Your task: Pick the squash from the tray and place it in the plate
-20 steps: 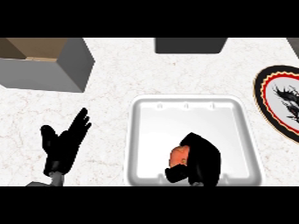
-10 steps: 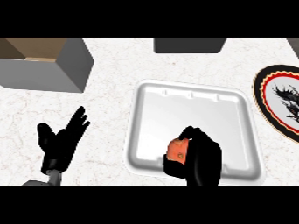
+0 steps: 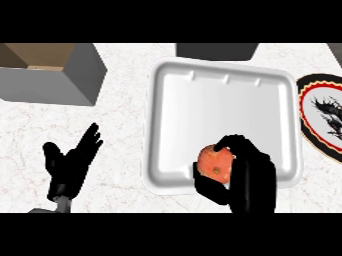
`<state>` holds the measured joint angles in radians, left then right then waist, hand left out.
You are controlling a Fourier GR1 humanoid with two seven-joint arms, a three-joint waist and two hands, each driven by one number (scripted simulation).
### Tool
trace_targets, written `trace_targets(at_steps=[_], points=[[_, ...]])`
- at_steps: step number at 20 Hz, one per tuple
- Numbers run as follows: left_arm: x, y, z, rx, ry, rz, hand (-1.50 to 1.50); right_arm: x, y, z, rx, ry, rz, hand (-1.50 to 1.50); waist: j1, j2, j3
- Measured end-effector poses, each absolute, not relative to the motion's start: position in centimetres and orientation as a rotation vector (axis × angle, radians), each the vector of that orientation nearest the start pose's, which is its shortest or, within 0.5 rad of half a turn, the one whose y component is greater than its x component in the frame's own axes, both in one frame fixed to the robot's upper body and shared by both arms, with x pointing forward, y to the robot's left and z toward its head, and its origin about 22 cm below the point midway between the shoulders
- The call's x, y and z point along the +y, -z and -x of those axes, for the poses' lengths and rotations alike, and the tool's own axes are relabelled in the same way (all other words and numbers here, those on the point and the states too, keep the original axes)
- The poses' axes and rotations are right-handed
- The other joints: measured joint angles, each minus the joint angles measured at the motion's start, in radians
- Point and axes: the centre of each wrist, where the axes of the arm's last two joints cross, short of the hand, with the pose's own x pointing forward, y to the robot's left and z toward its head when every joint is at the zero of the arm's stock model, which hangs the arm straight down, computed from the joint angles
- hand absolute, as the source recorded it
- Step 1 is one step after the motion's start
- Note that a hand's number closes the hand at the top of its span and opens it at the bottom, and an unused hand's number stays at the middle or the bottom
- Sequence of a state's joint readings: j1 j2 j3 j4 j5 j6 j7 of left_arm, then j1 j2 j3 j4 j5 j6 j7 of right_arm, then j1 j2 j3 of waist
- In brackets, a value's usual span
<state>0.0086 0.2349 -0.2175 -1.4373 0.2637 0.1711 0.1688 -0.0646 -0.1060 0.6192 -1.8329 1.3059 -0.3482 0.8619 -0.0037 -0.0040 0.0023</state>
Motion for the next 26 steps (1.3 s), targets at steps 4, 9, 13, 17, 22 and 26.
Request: trace_targets(at_steps=[4,9,13,17,22,26], points=[[24.0,3.0,-23.4,-1.207,0.000,-0.008,0.00,-12.6,-7.6,-20.2,-1.531,-0.339,1.136,1.50,-0.002,0.000,0.001],[24.1,2.9,-23.6,-1.205,-0.002,-0.016,0.00,-16.7,-7.9,-20.8,-1.537,-0.147,1.141,1.50,-0.001,0.001,0.001],[24.0,3.0,-23.2,-1.212,-0.003,-0.002,0.00,-20.5,-7.3,-21.2,-1.567,-0.014,1.145,1.50,0.000,0.002,0.001],[23.7,2.9,-23.3,-1.213,0.001,-0.001,0.00,-25.4,-6.6,-23.0,-1.559,0.043,1.208,1.50,0.004,0.003,0.002],[23.9,2.8,-23.3,-1.212,0.012,0.008,0.00,-30.7,-5.3,-25.7,-1.540,0.118,1.324,1.50,0.010,0.005,0.001],[24.4,2.9,-23.4,-1.218,0.020,0.009,0.00,-35.4,-5.2,-28.0,-1.529,0.150,1.358,1.50,0.016,0.006,0.002]])
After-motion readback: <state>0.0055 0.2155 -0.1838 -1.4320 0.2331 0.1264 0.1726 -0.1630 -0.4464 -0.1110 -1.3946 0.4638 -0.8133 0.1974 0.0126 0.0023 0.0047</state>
